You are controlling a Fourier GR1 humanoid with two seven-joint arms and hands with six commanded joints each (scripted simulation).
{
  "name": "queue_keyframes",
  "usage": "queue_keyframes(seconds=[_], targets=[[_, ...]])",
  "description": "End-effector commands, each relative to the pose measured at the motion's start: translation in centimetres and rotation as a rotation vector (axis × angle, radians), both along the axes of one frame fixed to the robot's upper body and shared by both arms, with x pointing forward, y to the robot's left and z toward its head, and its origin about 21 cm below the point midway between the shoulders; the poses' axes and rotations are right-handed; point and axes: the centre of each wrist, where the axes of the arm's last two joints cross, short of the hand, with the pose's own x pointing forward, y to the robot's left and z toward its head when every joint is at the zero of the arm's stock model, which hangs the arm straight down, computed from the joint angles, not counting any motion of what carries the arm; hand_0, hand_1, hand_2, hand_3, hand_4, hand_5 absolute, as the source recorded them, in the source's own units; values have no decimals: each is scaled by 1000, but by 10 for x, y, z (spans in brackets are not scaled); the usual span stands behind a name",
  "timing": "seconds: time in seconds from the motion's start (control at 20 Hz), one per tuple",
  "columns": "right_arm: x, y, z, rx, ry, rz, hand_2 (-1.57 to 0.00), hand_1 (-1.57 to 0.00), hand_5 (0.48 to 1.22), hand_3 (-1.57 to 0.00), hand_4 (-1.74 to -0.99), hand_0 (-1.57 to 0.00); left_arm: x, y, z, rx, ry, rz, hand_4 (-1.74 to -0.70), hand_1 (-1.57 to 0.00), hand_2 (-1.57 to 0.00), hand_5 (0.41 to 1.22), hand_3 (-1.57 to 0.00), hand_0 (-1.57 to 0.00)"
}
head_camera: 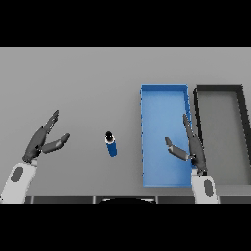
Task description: Pick up the blue pipe and place it into the blue bin.
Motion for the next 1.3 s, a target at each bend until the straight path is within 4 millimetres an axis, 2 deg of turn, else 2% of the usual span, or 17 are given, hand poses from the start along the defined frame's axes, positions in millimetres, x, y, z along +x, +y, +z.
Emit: queue_keyframes(seconds=[0.0,0.1,0.35,0.5,0.65,0.9,1.05,1.1,1.25], targets=[[1,-2,-1,-12,-2,2,1,1,619,1,-1181,1,-3,-1,4,10,9,-35,-989,1,1,573,1,1],[2,-2,-1,-4,-11,7,1,1,616,1,-1179,1,-12,-7,6,29,36,-121,-1026,1,1,549,1,1],[5,2,1,-1,1,7,1,1,618,1,-1174,1,-28,-50,-5,36,128,-269,-1126,1,1,485,1,1],[3,2,-2,8,12,6,1,1,617,1,-1195,1,-28,-69,-8,56,155,-324,-1138,1,1,455,1,1],[1,-1,-2,8,-7,9,1,1,625,1,-1213,1,-30,-88,-20,33,165,-348,-1146,1,1,451,1,1],[1,0,-1,7,9,-3,1,1,620,1,-1201,1,-13,-124,-32,-3,137,-365,-1152,1,1,460,1,1],[2,-2,2,12,7,-1,1,1,631,1,-1210,1,-3,-138,-40,-15,139,-368,-1134,1,1,459,1,1],[-1,-2,-3,14,17,4,1,1,634,1,-1211,1,-1,-140,-41,-13,134,-377,-1120,1,1,456,1,1],[-2,-5,-3,15,13,-3,1,1,642,1,-1222,1,1,-151,-49,45,136,-365,-1062,1,1,425,1,1]])
